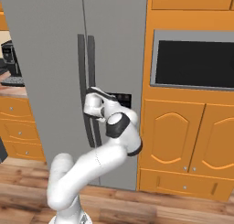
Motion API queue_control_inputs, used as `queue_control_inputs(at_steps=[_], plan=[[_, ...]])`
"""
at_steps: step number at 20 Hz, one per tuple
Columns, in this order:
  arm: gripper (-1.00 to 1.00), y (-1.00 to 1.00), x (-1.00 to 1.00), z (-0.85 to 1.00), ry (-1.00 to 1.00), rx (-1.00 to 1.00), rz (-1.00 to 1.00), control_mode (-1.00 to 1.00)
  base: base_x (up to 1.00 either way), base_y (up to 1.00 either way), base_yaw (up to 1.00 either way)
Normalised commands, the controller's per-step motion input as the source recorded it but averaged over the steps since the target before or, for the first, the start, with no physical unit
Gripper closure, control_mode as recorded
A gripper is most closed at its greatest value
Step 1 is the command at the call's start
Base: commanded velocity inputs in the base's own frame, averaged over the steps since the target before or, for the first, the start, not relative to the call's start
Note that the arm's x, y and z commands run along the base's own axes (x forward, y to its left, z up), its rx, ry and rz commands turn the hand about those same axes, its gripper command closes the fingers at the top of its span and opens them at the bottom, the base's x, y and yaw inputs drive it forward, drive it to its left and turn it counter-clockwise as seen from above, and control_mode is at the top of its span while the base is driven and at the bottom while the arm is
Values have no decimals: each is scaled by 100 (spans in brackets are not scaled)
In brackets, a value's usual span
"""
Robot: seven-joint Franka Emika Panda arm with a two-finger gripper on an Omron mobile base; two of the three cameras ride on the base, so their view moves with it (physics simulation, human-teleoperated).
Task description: The ice cube tray has been filled with water. Take the tray and place it in the freezer to make ice. Close the freezer door after placing the tray.
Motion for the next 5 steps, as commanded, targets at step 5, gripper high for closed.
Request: queue_control_inputs(at_steps=[5], plan=[[-100,-12,-4,0,5,2,0,-100,0,0,0]])
